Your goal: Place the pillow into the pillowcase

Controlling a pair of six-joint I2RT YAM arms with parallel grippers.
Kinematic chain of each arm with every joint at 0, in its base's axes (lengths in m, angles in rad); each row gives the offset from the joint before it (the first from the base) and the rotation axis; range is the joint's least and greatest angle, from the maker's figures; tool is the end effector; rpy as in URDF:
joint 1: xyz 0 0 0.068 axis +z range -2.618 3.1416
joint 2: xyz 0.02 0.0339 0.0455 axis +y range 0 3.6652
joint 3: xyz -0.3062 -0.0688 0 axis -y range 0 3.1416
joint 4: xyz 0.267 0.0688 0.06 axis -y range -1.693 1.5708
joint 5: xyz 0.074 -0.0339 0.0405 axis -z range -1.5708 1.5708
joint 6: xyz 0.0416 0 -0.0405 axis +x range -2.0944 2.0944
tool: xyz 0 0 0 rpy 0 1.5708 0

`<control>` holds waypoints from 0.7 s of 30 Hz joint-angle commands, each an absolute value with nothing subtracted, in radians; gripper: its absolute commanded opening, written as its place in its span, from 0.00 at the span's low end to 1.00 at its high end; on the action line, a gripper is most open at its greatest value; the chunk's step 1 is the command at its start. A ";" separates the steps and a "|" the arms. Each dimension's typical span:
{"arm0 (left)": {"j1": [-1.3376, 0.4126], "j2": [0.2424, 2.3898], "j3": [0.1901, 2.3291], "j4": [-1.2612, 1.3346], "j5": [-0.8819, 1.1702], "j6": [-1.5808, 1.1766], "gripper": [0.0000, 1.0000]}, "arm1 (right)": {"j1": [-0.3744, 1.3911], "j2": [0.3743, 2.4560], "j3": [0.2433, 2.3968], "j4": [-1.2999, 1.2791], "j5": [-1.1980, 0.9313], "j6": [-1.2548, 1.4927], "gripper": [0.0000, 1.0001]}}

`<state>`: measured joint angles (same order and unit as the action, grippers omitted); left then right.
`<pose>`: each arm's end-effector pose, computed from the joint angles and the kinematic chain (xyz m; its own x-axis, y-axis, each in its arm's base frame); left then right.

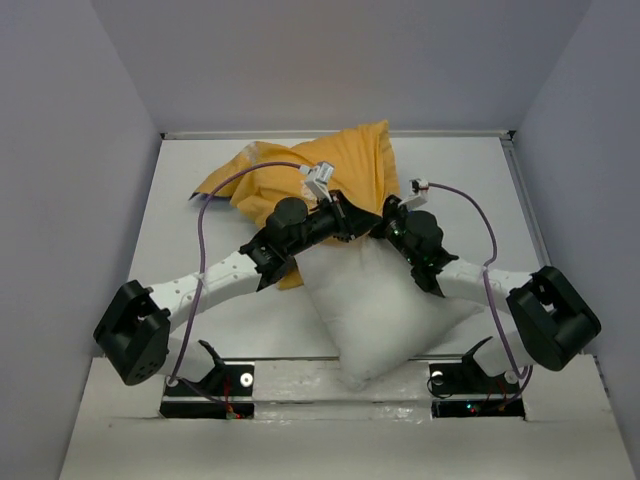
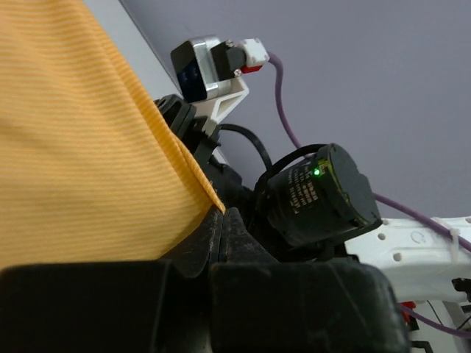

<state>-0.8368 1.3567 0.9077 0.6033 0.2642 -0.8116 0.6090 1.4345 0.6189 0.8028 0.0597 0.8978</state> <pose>0.2159 -0.2555 0.3684 -0.5744 -0.4086 -0.7093 0.6870 0.2304 -0.6891 0.2644 0.1814 0.2621 -0.4148 0.6624 -0.6239 -0.3172 0.5374 0.7814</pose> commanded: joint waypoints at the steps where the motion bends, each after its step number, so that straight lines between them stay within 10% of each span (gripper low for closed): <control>1: -0.887 1.287 0.871 0.684 0.345 -0.871 0.00 | 0.568 1.408 0.704 0.755 0.287 1.019 0.00; 4: -0.877 1.304 0.919 0.570 0.292 -0.800 0.00 | 0.522 1.453 0.744 0.646 0.216 1.034 0.00; 6: -0.868 1.365 0.991 0.459 0.230 -0.723 0.28 | 0.479 1.480 0.745 0.641 0.096 1.029 0.04; 7: -0.858 1.388 1.071 0.372 0.215 -0.654 0.59 | 0.468 1.502 0.764 0.603 0.051 1.007 0.12; 11: -0.858 1.396 1.216 0.207 0.114 -0.496 0.95 | 0.445 1.467 0.822 0.406 -0.052 0.867 0.66; 15: -0.807 1.219 1.067 0.182 -0.145 -0.465 0.96 | 0.420 1.382 0.925 0.129 -0.049 0.680 0.90; 21: -0.620 0.958 0.539 0.254 -0.285 -0.624 0.86 | 0.431 1.249 1.022 -0.262 -0.037 0.445 0.92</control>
<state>-0.7010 1.0462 0.7773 0.2558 -0.1181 -0.5564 0.4252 1.3502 0.9573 0.0444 -0.0345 0.6468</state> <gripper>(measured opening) 0.889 0.916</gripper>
